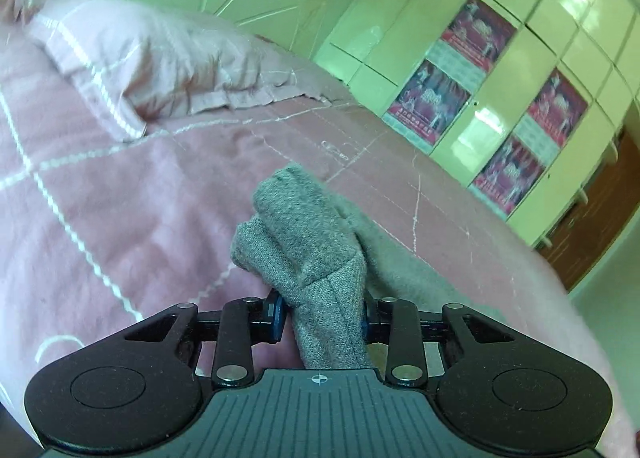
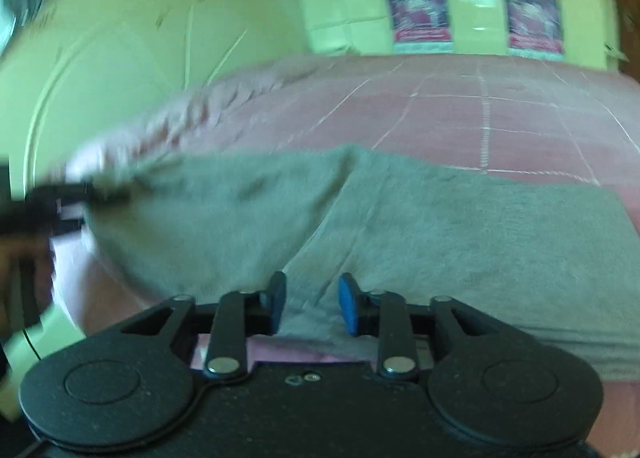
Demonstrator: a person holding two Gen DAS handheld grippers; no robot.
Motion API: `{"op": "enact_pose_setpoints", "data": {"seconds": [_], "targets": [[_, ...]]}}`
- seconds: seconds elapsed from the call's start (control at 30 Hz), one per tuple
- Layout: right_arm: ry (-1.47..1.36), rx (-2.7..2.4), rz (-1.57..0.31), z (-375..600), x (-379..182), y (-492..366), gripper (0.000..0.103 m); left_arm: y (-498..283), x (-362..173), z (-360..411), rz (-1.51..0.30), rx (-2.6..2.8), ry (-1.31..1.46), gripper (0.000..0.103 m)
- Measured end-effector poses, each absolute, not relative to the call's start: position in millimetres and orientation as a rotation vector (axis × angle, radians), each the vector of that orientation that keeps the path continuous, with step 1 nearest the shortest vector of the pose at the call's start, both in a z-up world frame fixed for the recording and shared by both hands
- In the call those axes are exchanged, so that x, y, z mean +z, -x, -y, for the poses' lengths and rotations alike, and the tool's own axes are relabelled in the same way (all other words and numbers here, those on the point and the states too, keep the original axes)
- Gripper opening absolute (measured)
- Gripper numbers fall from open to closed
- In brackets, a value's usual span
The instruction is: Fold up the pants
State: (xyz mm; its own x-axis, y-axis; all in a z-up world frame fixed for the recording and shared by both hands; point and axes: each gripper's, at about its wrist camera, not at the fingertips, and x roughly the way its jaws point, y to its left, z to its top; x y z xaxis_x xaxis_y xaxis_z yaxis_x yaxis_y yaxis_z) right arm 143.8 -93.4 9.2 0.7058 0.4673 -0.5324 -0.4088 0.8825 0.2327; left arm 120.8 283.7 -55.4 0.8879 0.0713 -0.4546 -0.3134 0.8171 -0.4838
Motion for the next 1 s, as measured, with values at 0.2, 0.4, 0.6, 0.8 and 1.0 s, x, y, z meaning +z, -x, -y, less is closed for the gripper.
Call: {"op": "enact_pose_setpoints", "data": {"seconds": [0.2,0.4,0.6,0.8,1.0], "targets": [[-0.460,0.300,-0.626,192.3,5.9,-156.5,0.031,-136.5,14.6,-217.4,-0.329,0.070,0.332,0.033],[-0.633,0.162,-0.482,276.6,11.2,-143.4,0.033,-176.4,54.4,-92.6,-0.304,-0.117,0.153,0.033],[-0.786,0.055,-0.406,347.1,1.8,-130.3,0.041,-185.2,55.7,73.6,-0.391,-0.411,-0.047,0.052],[-0.922,0.062,-0.394,368.2,-18.9,-134.9,0.045,-144.6,29.6,97.1,-0.470,-0.405,-0.118,0.095],[-0.965,0.246,-0.510,337.5,-26.3,-152.7,0.045,-101.3,22.9,-0.7,-0.500,-0.265,-0.103,0.094]]}}
